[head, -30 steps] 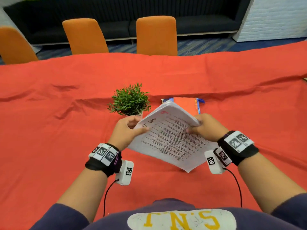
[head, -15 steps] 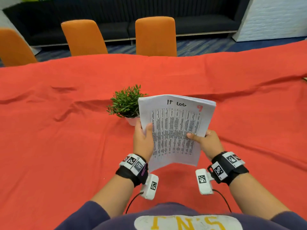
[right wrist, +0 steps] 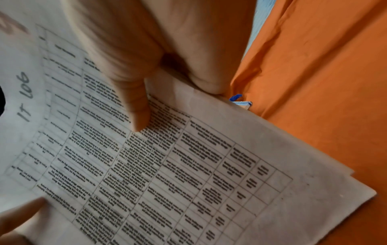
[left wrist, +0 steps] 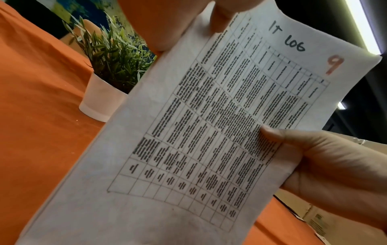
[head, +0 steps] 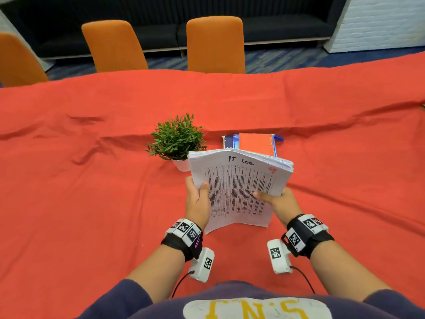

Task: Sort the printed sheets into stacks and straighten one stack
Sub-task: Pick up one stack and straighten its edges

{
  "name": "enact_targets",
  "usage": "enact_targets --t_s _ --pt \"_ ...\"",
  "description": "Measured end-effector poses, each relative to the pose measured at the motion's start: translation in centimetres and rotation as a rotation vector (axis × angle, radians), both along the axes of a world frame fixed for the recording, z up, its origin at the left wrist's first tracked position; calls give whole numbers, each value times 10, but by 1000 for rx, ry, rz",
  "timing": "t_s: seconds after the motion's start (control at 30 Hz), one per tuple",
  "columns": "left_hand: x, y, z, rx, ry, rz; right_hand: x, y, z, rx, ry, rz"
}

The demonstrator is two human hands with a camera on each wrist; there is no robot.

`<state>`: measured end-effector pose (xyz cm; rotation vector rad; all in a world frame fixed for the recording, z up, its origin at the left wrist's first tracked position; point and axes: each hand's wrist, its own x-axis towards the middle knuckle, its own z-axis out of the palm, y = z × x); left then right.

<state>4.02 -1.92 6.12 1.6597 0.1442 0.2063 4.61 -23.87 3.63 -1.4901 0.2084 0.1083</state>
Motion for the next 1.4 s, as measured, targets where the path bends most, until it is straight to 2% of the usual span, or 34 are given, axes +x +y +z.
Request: enact_targets --t_s 0.37,0.67,0.93,1.1,1.2,1.33,1.4 --pt "-4 -2 -24 10 137 -45 1 -4 -17 -24 69 45" --pt "0 -3 -21 68 118 -44 6 -9 -12 -22 75 62" --pt "7 0 -4 96 0 -55 15 -19 18 -12 1 96" --pt "-7 -3 -9 51 52 -80 7 -19 19 -130 1 153" --pt "-11 -5 -17 3 85 -48 7 -19 34 -247 -132 121" --pt "-13 -2 -19 -68 122 -12 11 -23 73 -305 -514 71" --pt "-15 -1 -18 -80 127 -11 11 -25 91 -444 -631 112"
